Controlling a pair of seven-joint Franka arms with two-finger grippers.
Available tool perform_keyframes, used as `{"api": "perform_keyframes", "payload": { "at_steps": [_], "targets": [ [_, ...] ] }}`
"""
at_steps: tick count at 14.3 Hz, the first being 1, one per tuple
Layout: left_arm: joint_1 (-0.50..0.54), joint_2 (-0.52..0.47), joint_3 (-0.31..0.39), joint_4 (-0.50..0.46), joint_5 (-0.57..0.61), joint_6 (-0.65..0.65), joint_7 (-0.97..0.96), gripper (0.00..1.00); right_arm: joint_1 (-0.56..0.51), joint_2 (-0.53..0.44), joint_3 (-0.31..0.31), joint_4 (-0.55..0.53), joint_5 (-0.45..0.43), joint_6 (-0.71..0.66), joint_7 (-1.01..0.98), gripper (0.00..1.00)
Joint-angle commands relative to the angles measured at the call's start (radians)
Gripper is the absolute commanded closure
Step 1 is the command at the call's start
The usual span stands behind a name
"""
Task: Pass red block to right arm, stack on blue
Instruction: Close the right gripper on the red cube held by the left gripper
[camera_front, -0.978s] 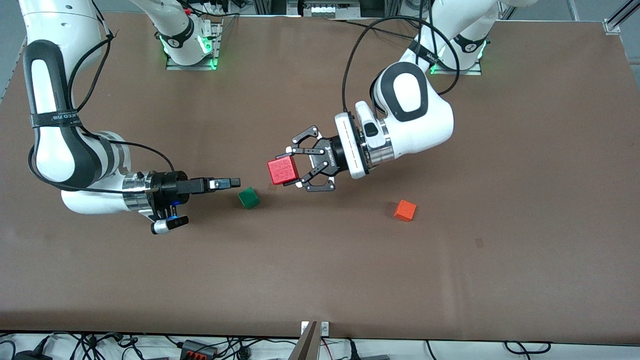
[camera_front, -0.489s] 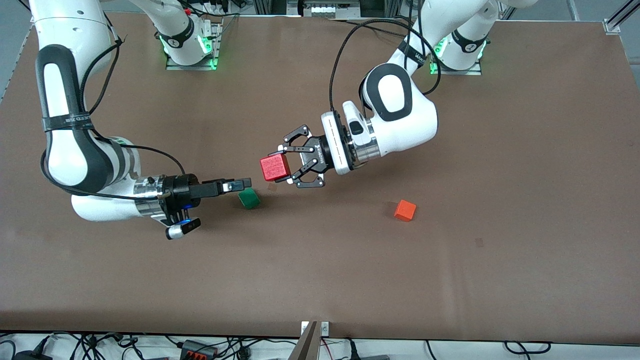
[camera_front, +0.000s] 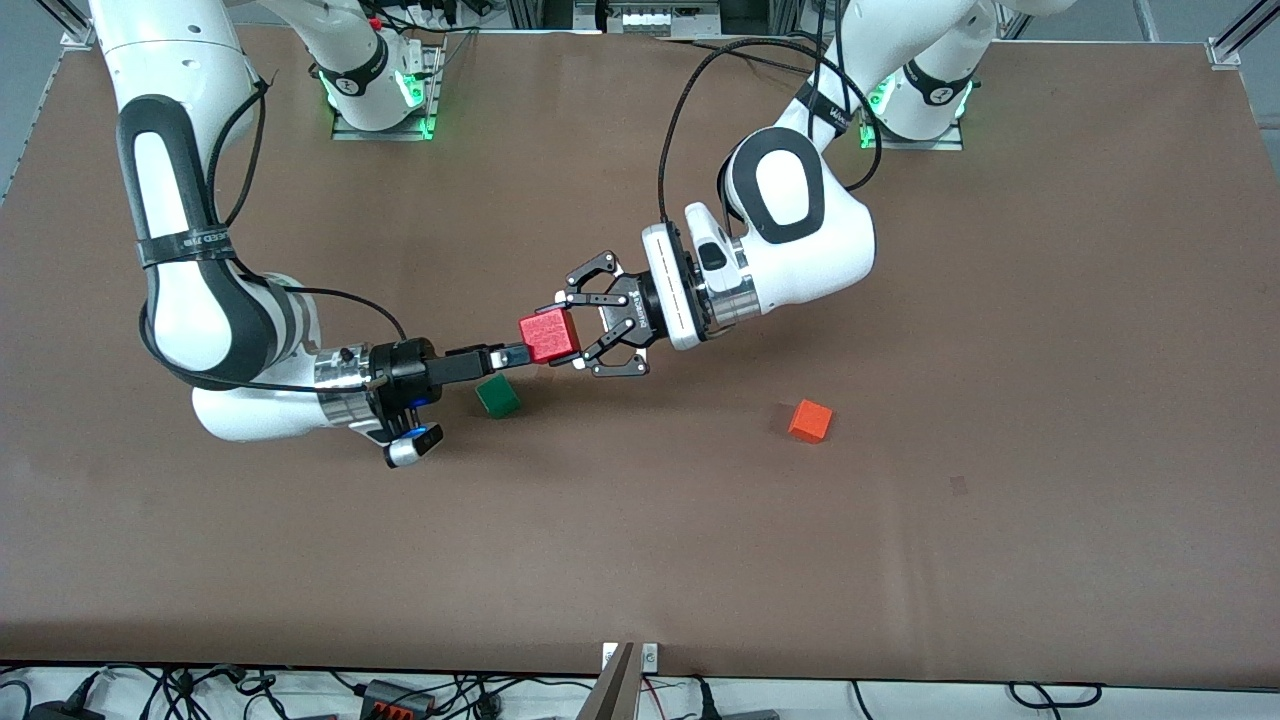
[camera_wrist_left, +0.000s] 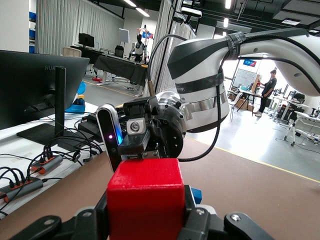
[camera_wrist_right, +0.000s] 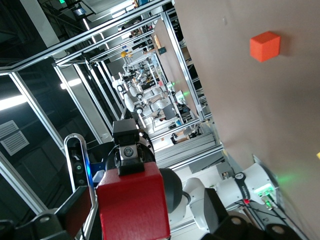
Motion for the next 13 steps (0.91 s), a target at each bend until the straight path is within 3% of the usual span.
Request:
{"api": "perform_keyframes", "payload": {
  "at_steps": [1,8,11,13],
  "targets": [
    [-0.012,0.012,0.006,0.026,-0.037,0.019,0.043,0.91,-0.001,0.021,0.0,0.03,0.036,-0.034,0.043,0.0],
    [-0.008,0.009,0.008,0.026,-0.036,0.019,0.048,0.91,0.007,0.033,0.002,0.028,0.041,-0.089,0.034,0.0],
    [-0.008,0.009,0.008,0.026,-0.036,0.019,0.047,0.91,0.01,0.053,0.0,0.031,0.13,-0.091,0.033,0.0],
    [-0.007,0.009,0.008,0.025,-0.033,0.019,0.05,0.91,0.011,0.057,0.0,0.031,0.135,-0.091,0.03,0.0]
  ]
}}
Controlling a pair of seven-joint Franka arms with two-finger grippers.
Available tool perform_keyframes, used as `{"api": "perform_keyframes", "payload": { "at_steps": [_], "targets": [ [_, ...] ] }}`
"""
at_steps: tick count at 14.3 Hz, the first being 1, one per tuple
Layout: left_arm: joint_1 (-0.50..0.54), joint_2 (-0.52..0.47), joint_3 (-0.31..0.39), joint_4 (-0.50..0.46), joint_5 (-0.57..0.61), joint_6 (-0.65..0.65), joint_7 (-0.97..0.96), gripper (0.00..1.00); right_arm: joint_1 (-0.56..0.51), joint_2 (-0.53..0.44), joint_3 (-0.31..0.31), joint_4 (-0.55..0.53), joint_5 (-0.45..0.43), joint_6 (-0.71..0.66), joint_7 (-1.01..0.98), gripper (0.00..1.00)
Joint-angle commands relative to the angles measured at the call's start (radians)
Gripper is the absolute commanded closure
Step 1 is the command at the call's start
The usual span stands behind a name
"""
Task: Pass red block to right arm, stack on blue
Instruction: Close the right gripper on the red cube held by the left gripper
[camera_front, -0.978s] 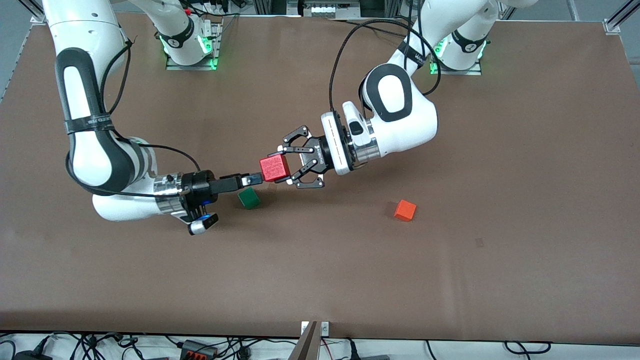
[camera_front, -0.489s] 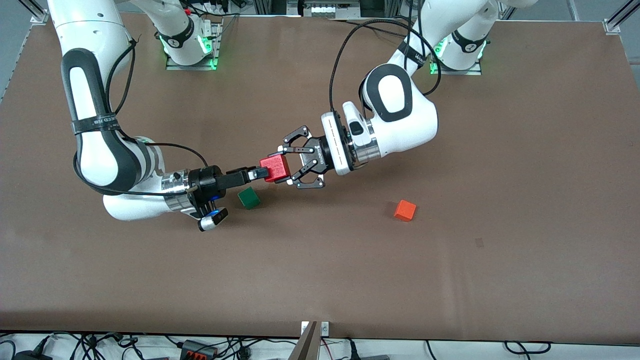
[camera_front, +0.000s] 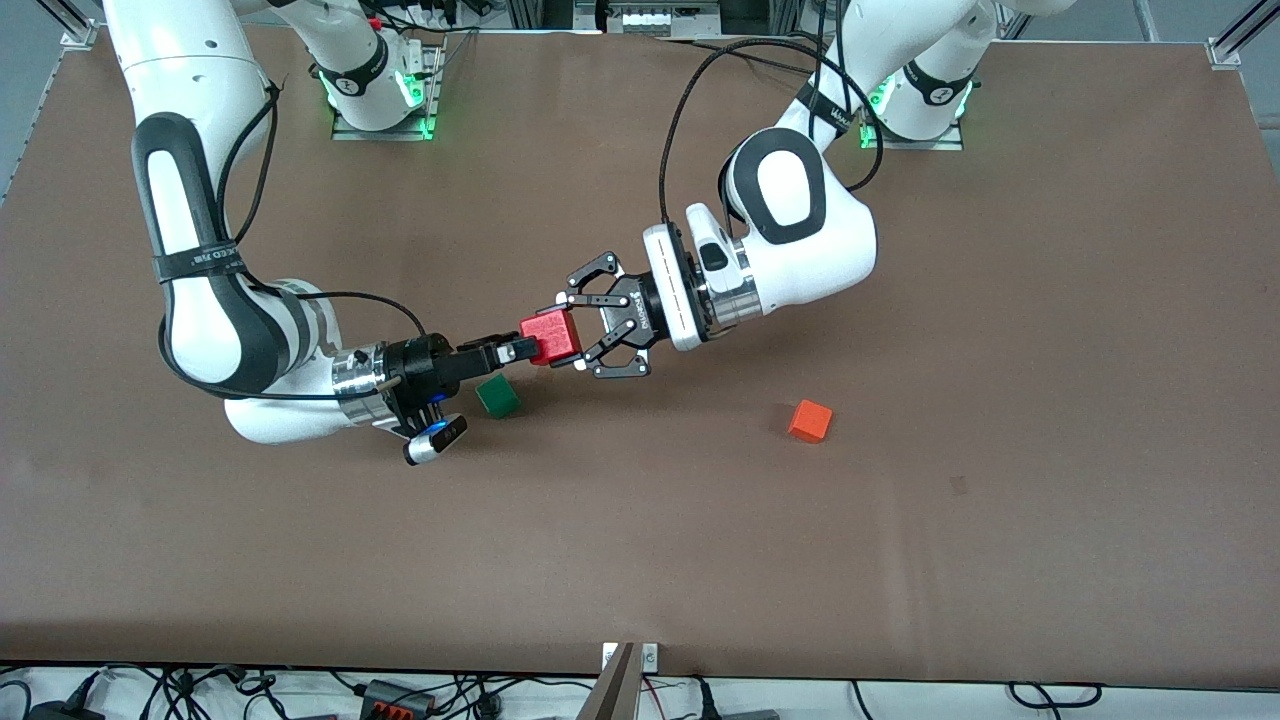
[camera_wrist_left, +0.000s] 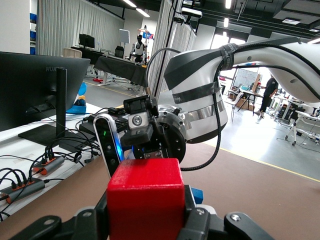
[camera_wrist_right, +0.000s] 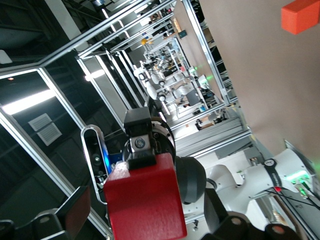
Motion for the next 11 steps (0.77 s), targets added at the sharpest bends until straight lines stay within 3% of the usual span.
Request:
{"api": "perform_keyframes", "payload": {
  "at_steps": [1,3,5,8,9,11],
  "targets": [
    [-0.005,0.009,0.006,0.023,-0.028,0.019,0.045,0.91,0.005,0.022,0.0,0.031,0.024,-0.017,0.006,0.0],
    [-0.005,0.009,0.005,0.023,-0.03,0.019,0.045,0.91,0.011,0.022,0.0,0.031,0.024,-0.017,0.001,0.04],
    [-0.002,0.009,0.009,0.025,-0.027,0.017,0.046,0.91,0.015,0.023,0.0,0.031,0.024,-0.017,-0.026,0.21],
    [-0.002,0.009,0.011,0.025,-0.027,0.017,0.048,0.91,0.015,0.026,0.0,0.031,0.026,-0.017,-0.025,0.54],
    [-0.002,0.009,0.011,0.023,-0.027,0.017,0.047,0.91,0.015,0.026,0.0,0.031,0.027,-0.018,-0.013,0.94],
    [-0.002,0.009,0.012,0.02,-0.027,0.017,0.05,0.91,0.015,0.029,0.0,0.028,0.027,-0.019,-0.001,1.0]
  ]
}}
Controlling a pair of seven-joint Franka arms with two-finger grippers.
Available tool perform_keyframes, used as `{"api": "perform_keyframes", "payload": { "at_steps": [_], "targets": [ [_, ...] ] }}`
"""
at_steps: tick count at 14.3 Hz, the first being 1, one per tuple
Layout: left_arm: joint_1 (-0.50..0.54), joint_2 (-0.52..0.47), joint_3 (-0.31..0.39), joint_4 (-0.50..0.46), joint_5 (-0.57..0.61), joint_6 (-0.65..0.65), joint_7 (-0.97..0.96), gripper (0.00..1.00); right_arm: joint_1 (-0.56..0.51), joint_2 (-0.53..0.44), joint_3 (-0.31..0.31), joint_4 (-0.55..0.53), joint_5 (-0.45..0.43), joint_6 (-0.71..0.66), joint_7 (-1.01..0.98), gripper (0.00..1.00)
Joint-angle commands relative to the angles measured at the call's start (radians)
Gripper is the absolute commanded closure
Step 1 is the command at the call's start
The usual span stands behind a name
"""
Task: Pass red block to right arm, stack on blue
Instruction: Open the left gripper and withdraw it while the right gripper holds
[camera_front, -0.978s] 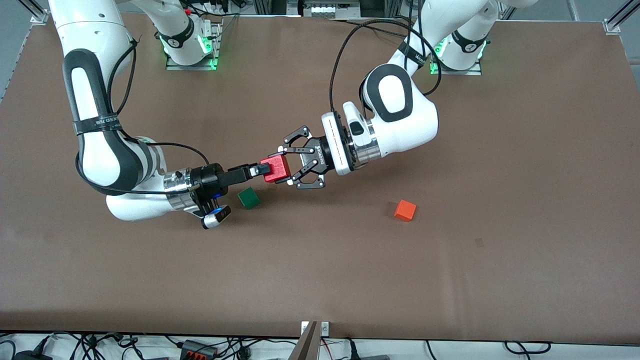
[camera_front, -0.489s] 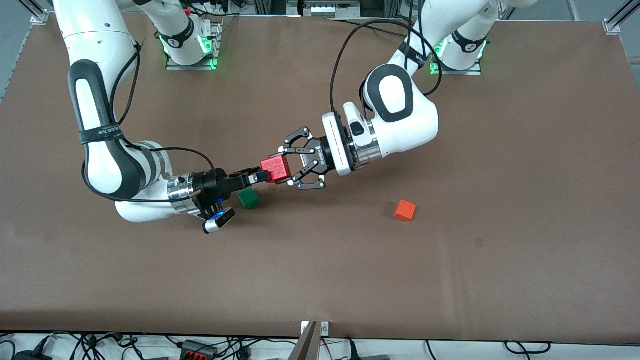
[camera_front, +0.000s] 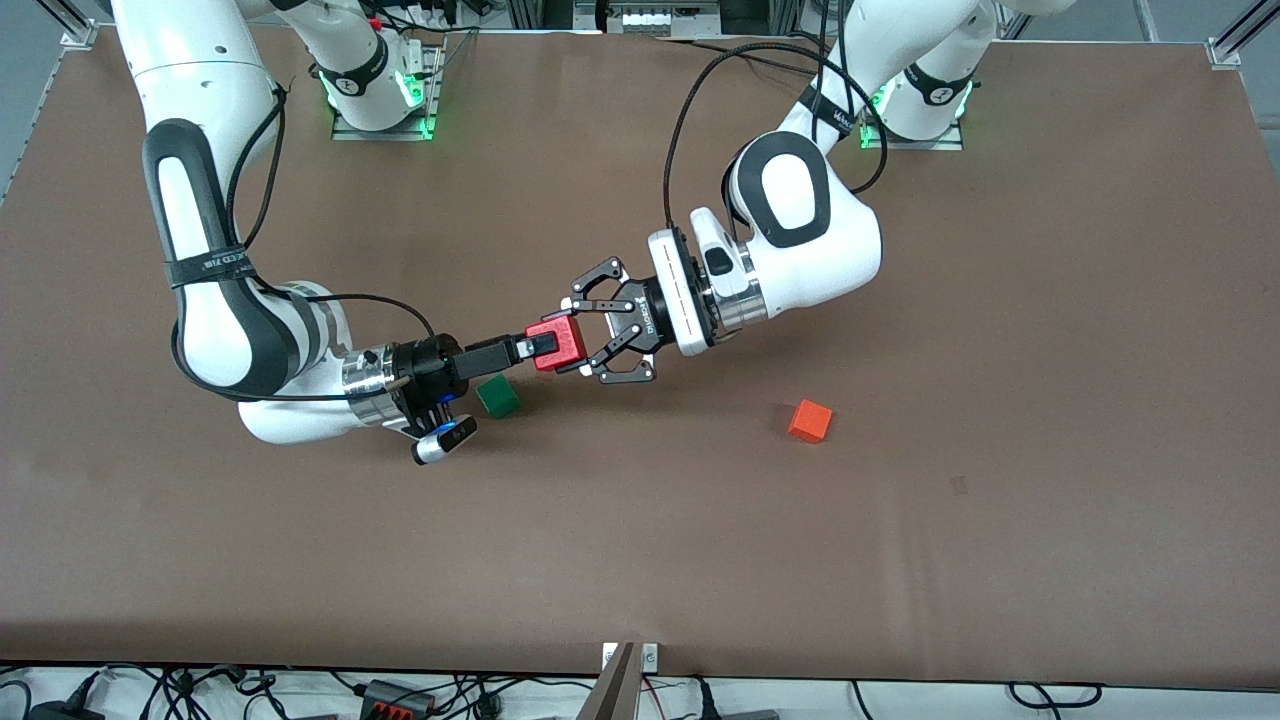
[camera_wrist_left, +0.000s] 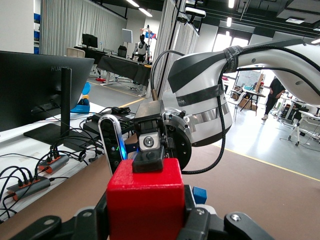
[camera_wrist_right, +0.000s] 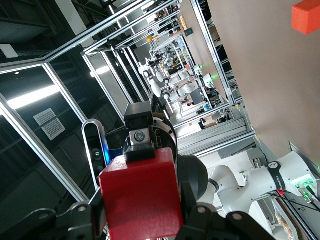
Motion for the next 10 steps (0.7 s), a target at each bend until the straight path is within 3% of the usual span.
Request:
{"api": "perform_keyframes", "payload": {
  "at_steps": [1,2,3,7,10],
  "targets": [
    [-0.002,0.006,0.001,0.019,-0.024,0.016,0.05,0.89,0.003,0.022,0.0,0.023,0.012,-0.015,0.032,1.0],
    [0.0,0.006,0.003,0.019,-0.015,0.016,0.052,0.56,0.003,0.022,0.0,0.023,0.012,-0.015,0.032,1.0],
    [0.0,0.008,0.003,0.018,-0.005,0.015,0.058,0.01,0.003,0.022,0.0,0.023,0.012,-0.015,0.032,1.0],
    [0.021,0.0,0.006,0.01,-0.004,0.003,0.099,0.0,0.002,0.022,0.0,0.023,0.012,-0.015,0.028,1.0],
    [0.117,-0.013,0.006,-0.004,0.115,-0.182,0.09,0.0,-0.001,0.02,-0.002,0.023,-0.003,-0.015,0.011,1.0]
  ]
}}
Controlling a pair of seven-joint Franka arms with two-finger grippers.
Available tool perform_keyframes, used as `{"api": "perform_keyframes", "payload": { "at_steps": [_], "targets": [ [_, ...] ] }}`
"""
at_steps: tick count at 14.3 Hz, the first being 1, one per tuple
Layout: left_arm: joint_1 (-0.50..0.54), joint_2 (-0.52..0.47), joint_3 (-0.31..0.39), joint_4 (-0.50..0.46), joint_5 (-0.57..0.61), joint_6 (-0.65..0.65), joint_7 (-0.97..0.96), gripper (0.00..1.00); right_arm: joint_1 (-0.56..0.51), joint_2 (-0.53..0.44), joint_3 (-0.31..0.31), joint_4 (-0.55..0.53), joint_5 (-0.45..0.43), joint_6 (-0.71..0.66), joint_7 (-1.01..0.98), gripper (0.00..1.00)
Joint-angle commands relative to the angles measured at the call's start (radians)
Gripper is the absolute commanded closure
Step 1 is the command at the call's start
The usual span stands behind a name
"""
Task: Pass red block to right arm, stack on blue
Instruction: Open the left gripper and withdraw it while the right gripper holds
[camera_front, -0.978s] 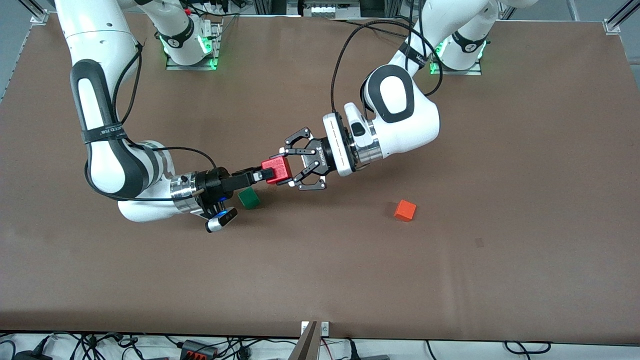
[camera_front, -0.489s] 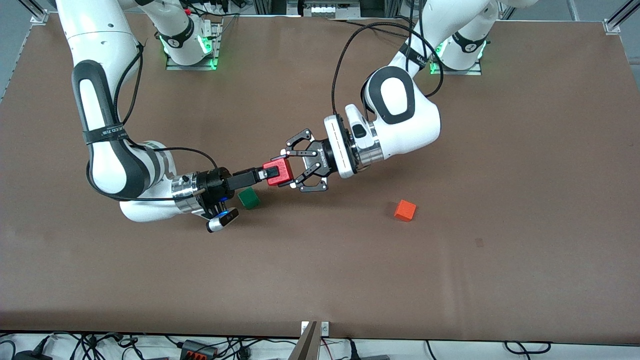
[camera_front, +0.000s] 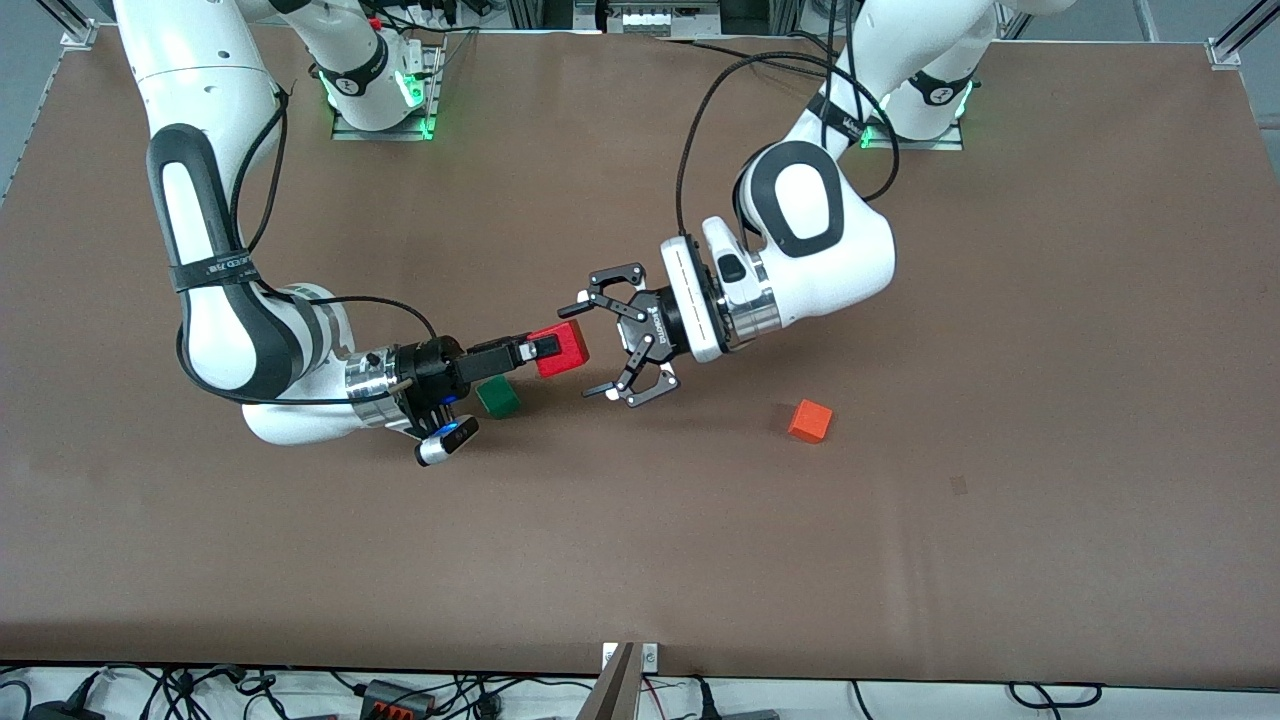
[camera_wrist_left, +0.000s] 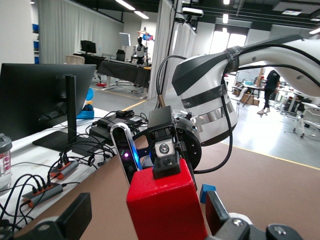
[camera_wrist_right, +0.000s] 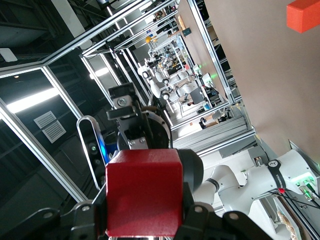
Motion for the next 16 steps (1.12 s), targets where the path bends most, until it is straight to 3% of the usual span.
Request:
{"api": "perform_keyframes", "payload": {
  "at_steps": [1,4,8,12,15,16],
  "targets": [
    [0.113,-0.018,-0.003,-0.008,0.122,-0.188,0.018,0.0,-0.003,0.01,-0.005,0.023,-0.012,-0.014,-0.001,1.0],
    [0.246,-0.02,-0.001,0.0,0.302,-0.441,-0.044,0.0,-0.028,0.006,-0.023,0.029,-0.147,-0.009,-0.013,1.0],
    [0.383,-0.057,-0.001,0.039,0.688,-0.768,-0.227,0.0,-0.029,0.001,-0.164,0.035,-0.332,-0.012,-0.14,1.0],
    [0.454,-0.06,0.0,0.098,1.007,-1.016,-0.426,0.0,-0.034,-0.066,-0.193,0.02,-0.735,-0.008,-0.227,1.0],
    [0.471,-0.061,0.009,0.11,1.184,-1.172,-0.654,0.0,-0.043,-0.086,-0.21,0.017,-0.892,-0.002,-0.225,1.0],
    [0.469,-0.061,0.009,0.153,1.301,-1.207,-0.725,0.0,-0.038,-0.086,-0.225,0.015,-0.964,0.001,-0.224,1.0]
  ]
}}
